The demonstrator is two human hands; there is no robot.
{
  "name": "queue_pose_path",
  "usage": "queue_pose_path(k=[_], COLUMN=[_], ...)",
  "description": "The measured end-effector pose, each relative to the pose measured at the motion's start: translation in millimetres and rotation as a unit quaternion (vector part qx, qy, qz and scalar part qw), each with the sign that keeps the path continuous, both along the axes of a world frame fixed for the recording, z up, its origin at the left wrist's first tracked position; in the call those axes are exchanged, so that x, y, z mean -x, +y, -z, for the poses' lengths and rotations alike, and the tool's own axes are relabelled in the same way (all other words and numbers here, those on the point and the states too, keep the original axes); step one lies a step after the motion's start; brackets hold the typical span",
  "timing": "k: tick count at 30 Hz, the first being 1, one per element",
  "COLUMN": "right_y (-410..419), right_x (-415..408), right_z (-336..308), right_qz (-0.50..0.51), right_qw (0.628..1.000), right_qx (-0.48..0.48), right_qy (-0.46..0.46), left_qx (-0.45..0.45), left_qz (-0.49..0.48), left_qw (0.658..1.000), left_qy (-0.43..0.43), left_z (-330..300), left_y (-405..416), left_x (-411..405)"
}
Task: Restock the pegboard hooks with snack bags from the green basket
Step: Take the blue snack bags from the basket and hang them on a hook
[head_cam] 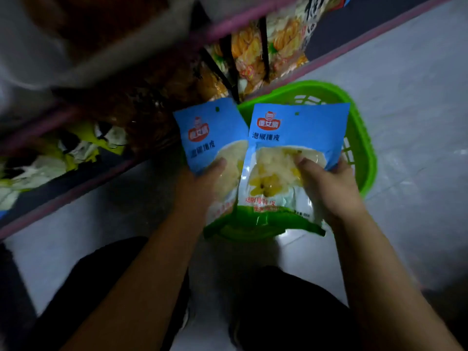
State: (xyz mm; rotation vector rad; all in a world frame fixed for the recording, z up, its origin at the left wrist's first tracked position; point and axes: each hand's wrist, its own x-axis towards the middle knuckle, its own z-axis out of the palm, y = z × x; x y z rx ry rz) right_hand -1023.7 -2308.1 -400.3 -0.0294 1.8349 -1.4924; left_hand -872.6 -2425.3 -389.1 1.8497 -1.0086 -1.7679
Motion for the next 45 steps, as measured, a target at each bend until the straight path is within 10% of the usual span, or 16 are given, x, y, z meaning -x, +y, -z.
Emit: queue_pose_path(k=[10,20,31,45], right_y=[-48,-134,-230,-316], right_x=[-68,-154,-287,-297], right_z=[-385,-619,-769,-828], right_qz=[-0.163,-0.244,-0.288,-0.273], right_qw=[0.979,0.907,0.804,0.775], right_qx=[0.038,0.248,0.424,0.478], right_qy=[0.12,0.236,0.3,0.309], left_qx=[0.152,0.426,0.623,0.618], left_qz=[-0.033,-0.169,-0.166,-0.002], left_qw=[0.986,0.885,0.718,0.731], left_qy=[0.056,0.088,0.263,0.29], left_z=[-390,-602,-781,-865], left_y=[-13,-74,-156,-214], left_x=[-105,-247,-377,-359])
